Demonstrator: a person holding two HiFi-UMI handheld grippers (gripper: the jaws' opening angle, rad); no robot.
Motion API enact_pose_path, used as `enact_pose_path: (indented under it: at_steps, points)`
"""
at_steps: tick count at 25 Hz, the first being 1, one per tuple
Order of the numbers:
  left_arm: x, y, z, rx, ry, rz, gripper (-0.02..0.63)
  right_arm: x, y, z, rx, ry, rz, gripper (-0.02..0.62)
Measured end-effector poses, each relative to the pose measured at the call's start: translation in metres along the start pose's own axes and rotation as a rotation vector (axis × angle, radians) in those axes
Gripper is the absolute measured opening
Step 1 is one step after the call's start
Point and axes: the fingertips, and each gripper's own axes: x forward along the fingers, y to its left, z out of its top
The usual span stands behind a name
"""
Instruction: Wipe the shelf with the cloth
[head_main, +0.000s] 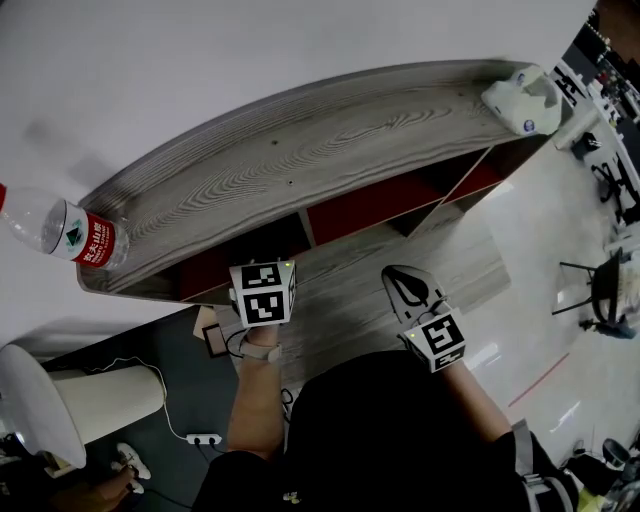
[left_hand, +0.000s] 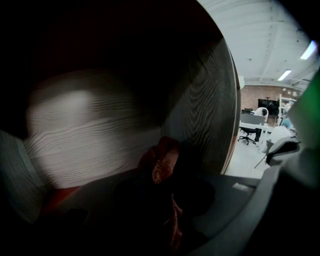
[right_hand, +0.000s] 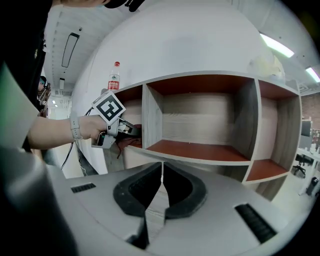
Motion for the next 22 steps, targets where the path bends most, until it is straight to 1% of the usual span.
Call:
enact_pose_path:
  at_steps: [2, 6, 15, 17, 19, 20, 21, 22]
  points:
    - [0.004, -0.013, 0.003, 0.009, -0.001, -0.027, 0.064, -0.005, -0.004, -0.002, 0.007, 0.001, -0.013, 0.006]
    - [0.005, -0.021, 0.004, 0.024, -0.003, -0.030, 0.064, -0.012, -0.007, -0.006, 0.018, 0.004, -0.028, 0.006]
    - [-0.004, -0.030, -0.001, -0.032, -0.015, -0.096, 0.064, -0.006, 0.004, -0.007, 0.032, -0.002, -0.018, 0.006]
    - [-0.008, -0.032, -0.003, -0.068, -0.022, -0.123, 0.064, -0.003, 0.007, -0.005, 0.033, -0.007, -0.011, 0.006]
    - [-0.012, -0.031, -0.003, -0.121, -0.042, -0.153, 0.064, 0.002, 0.011, -0.003, 0.031, -0.011, -0.001, 0.006]
    - [-0.014, -0.029, -0.002, -0.163, -0.059, -0.170, 0.064, 0.004, 0.014, -0.002, 0.029, -0.013, 0.005, 0.006]
    - [-0.017, -0.027, -0.001, -0.223, -0.081, -0.190, 0.064, 0.006, 0.016, -0.001, 0.029, -0.015, 0.009, 0.006]
    - [-0.021, -0.024, -0.001, -0.302, -0.109, -0.216, 0.064, 0.007, 0.017, -0.001, 0.028, -0.017, 0.012, 0.006]
